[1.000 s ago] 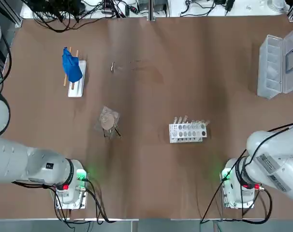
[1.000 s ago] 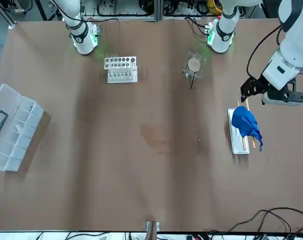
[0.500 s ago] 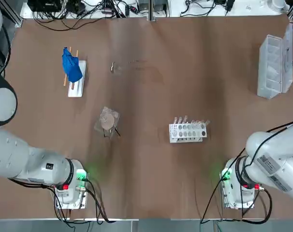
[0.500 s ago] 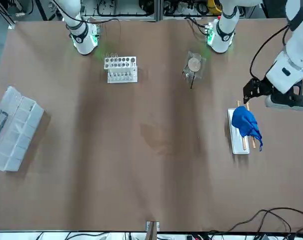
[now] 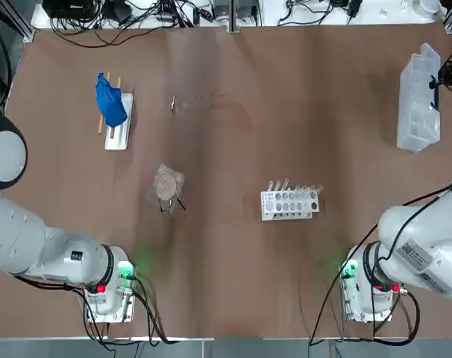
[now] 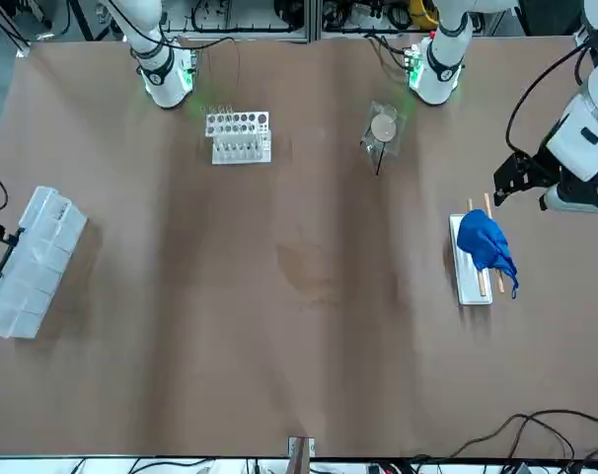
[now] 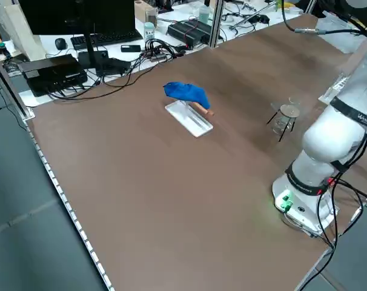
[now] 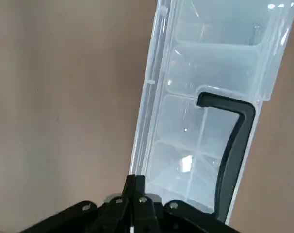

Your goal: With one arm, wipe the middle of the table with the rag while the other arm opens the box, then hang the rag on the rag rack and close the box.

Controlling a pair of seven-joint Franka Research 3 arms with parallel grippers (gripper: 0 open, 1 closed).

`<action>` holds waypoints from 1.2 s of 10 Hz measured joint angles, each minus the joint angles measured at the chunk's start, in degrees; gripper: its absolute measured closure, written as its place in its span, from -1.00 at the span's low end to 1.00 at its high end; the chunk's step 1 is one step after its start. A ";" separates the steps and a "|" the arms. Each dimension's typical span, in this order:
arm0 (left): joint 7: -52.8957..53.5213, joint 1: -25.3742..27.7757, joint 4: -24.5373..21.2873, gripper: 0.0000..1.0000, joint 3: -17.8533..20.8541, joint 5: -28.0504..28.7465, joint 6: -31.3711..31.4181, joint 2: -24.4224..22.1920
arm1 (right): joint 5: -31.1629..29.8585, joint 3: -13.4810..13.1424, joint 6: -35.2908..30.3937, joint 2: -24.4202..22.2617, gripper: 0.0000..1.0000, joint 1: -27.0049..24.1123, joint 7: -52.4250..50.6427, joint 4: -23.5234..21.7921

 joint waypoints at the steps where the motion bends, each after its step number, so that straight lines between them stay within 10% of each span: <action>1: 0.06 0.05 0.00 -0.99 0.00 0.00 0.00 0.13 | 0.02 0.02 0.24 0.00 0.97 0.06 -0.01 0.04; 9: 0.07 0.08 0.01 -0.99 0.01 0.00 0.00 0.16 | 0.04 0.07 -0.97 1.26 0.86 3.80 0.11 5.32; 12: 0.07 0.13 0.01 -0.99 0.04 0.00 0.00 0.17 | -4.56 0.04 -4.99 -0.08 0.10 7.63 0.82 11.81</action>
